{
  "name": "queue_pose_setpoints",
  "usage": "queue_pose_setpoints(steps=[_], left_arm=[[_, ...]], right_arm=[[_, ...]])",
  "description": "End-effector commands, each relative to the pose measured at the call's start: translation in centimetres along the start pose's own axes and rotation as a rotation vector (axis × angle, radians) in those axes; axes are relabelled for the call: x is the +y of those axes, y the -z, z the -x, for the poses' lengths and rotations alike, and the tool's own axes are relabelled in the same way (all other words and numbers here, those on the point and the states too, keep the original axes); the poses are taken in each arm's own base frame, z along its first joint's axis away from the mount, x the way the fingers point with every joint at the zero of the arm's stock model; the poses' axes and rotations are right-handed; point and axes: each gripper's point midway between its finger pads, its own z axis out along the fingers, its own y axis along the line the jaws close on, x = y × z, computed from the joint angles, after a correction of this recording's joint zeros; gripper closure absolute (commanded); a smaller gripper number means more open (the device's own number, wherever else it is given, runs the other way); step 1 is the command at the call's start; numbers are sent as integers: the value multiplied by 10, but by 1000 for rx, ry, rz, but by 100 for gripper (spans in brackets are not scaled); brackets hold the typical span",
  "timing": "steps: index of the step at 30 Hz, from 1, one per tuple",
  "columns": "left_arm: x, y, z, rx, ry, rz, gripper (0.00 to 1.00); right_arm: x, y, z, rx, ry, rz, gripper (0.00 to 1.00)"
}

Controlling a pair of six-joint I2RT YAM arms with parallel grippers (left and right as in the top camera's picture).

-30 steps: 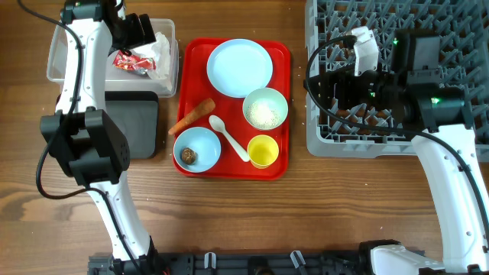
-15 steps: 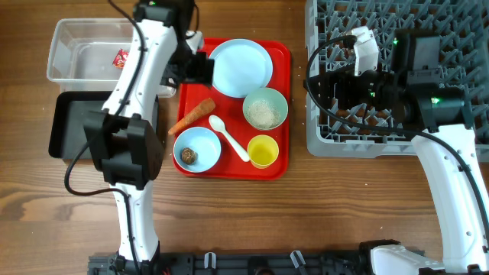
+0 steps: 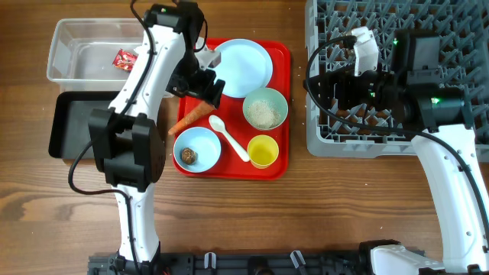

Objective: Sort waste into correct bins and load items into the dishwasher rack
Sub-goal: 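Grasp the orange carrot on the tray with the left gripper, then place the carrot onto the black tray and release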

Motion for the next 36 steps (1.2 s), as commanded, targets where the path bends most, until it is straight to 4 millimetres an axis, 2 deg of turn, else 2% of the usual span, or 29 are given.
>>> queue_pose_setpoints(steps=[1,4,7,8,9,11,12,16,17,18,20,22,24,26,28,30,33,34,36], left_arm=[[11,-31,-11,35,-43,41,4],[23,-68,-5,1,-67,79,7],[29,-85,-2,-26,-69,97,11],[29,-85,-1,-30,-69,98,16],[29,-85,0,-32,-69,98,26],[29,-85,1,-36,-66,98,57],[29,-85,1,-39,-67,98,62],[24,-84,7,-65,-4,74,69],[25,-81,10,-75,14,76,74],[25,-74,17,-101,50,79,86],[25,-57,29,-143,96,82,94],[24,-34,43,-192,129,85,96],[22,-1,59,-261,165,88,96],[18,32,61,-287,162,91,96],[16,64,48,-275,200,99,96],[39,87,23,-251,363,198,96],[97,107,-21,-213,646,339,96],[125,109,-43,-190,788,335,96],[166,110,-73,-177,988,324,96]], right_arm=[[1,1,6,-10,-4,4,3],[1,1,6,-11,-3,4,3],[1,1,5,-7,-6,4,3],[1,1,6,-8,-6,4,3],[1,1,6,-10,-4,4,3],[1,1,6,-9,-5,4,3],[1,1,6,-9,-4,4,3],[1,1,6,-10,-4,4,3],[1,1,6,-11,-4,4,3],[1,1,6,-11,-4,4,3],[1,1,6,-10,-4,4,3],[1,1,6,-10,-4,4,3],[1,1,6,-11,-4,4,3],[1,1,6,-11,-4,4,3],[1,1,6,-10,-4,4,3],[1,1,6,-9,-5,4,3],[0,1,6,-9,-1,3,3],[0,1,6,-9,3,3,3],[0,1,6,-9,2,3,3]])
